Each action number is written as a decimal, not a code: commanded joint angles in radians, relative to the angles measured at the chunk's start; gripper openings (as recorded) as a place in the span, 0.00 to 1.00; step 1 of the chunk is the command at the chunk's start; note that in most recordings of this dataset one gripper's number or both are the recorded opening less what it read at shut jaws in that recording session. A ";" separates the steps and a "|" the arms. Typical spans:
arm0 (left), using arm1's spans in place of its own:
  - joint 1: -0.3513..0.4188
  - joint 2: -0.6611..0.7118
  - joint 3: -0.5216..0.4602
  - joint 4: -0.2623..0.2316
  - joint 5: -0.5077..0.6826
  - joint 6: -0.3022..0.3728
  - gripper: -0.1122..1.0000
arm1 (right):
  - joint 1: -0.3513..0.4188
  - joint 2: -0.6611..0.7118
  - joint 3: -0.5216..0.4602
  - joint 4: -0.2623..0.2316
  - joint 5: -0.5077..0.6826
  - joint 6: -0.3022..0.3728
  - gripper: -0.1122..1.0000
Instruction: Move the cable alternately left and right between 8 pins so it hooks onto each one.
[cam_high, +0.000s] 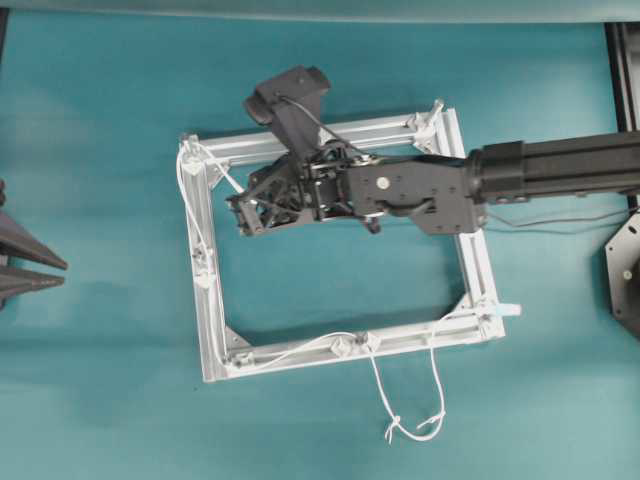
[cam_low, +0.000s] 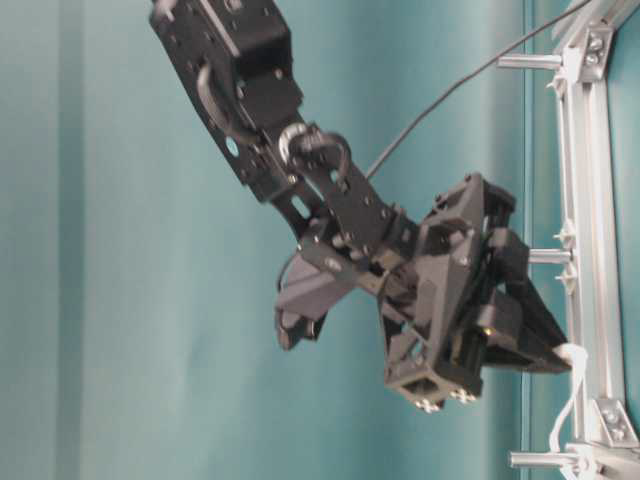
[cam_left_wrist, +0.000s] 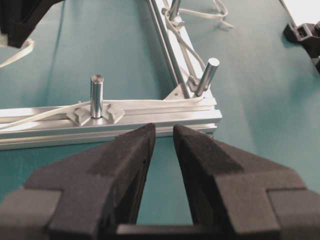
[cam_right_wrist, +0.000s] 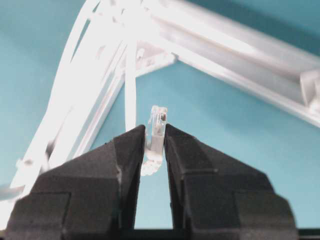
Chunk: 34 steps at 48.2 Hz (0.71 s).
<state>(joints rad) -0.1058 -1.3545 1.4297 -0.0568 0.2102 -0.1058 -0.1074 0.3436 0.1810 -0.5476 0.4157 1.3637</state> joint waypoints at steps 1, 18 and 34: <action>0.000 0.006 -0.011 0.002 -0.005 0.003 0.42 | 0.014 -0.061 0.018 -0.003 -0.014 0.006 0.24; 0.000 0.006 -0.011 0.003 -0.005 0.003 0.42 | 0.046 -0.137 0.137 -0.003 -0.012 0.035 0.24; 0.000 0.006 -0.011 0.003 -0.005 0.003 0.42 | 0.052 -0.189 0.196 -0.003 -0.015 0.051 0.24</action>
<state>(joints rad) -0.1058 -1.3560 1.4297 -0.0568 0.2102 -0.1058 -0.0629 0.1994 0.3835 -0.5492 0.4080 1.4159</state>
